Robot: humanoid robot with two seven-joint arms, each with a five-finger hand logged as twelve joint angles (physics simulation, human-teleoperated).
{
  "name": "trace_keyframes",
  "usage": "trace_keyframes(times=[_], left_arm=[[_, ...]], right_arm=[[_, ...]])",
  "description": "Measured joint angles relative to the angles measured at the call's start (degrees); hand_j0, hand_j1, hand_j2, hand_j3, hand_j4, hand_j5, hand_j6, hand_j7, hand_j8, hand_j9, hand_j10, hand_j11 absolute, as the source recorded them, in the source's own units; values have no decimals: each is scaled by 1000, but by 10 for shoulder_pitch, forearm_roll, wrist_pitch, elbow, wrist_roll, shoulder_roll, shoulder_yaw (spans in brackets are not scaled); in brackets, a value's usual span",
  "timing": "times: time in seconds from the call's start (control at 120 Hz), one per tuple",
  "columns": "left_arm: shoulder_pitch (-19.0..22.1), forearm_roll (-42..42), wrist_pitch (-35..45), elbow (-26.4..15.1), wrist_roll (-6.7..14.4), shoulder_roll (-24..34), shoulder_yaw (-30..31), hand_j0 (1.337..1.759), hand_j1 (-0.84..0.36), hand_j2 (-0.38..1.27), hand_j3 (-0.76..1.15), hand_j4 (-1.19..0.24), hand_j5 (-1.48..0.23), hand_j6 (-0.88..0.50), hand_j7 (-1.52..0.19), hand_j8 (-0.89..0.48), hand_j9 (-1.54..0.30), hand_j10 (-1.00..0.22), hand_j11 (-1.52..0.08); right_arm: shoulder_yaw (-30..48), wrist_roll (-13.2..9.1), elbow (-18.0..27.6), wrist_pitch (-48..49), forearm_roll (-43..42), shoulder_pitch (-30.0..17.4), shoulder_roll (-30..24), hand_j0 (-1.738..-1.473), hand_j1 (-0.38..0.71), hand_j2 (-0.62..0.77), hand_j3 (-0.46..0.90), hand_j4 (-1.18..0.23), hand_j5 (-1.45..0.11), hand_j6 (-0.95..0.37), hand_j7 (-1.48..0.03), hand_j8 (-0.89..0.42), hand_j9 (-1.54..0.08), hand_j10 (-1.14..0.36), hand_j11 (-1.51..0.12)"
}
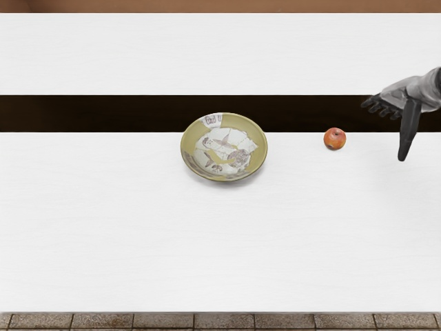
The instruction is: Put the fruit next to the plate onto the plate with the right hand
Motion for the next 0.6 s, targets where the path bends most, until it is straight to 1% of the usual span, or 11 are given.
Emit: trace_keyframes(times=[0.108,0.317,0.458,0.5,0.6], left_arm=[[0,0,0,0,0,0,0,1658,349,0,0,0,0,-1,0,-1,0,0,0],[0,0,0,0,0,0,0,1658,349,0,0,0,0,-1,0,0,0,0,0],[0,0,0,0,0,0,0,1658,349,0,0,0,0,-1,0,0,0,0,0],[0,0,0,0,0,0,0,1658,349,0,0,0,0,-1,0,0,0,0,0],[0,0,0,0,0,0,0,1658,349,0,0,0,0,-1,0,-1,0,0,0]], right_arm=[[1,-5,1,0,20,-4,2,-1658,-349,0,0,-4,0,-5,0,-4,0,-3,0],[7,-7,6,0,25,35,7,-1658,-349,0,0,-3,0,-5,0,-4,0,-3,0],[7,-8,34,0,11,46,42,-1658,-349,0,0,-3,0,-4,0,-3,0,-2,0],[6,-8,38,-2,-6,45,57,-1658,-349,0,0,-3,0,-4,0,-3,0,-2,0],[2,-8,44,-44,-49,35,88,-1658,-349,0,0,-3,0,-4,0,-3,0,-2,0]])
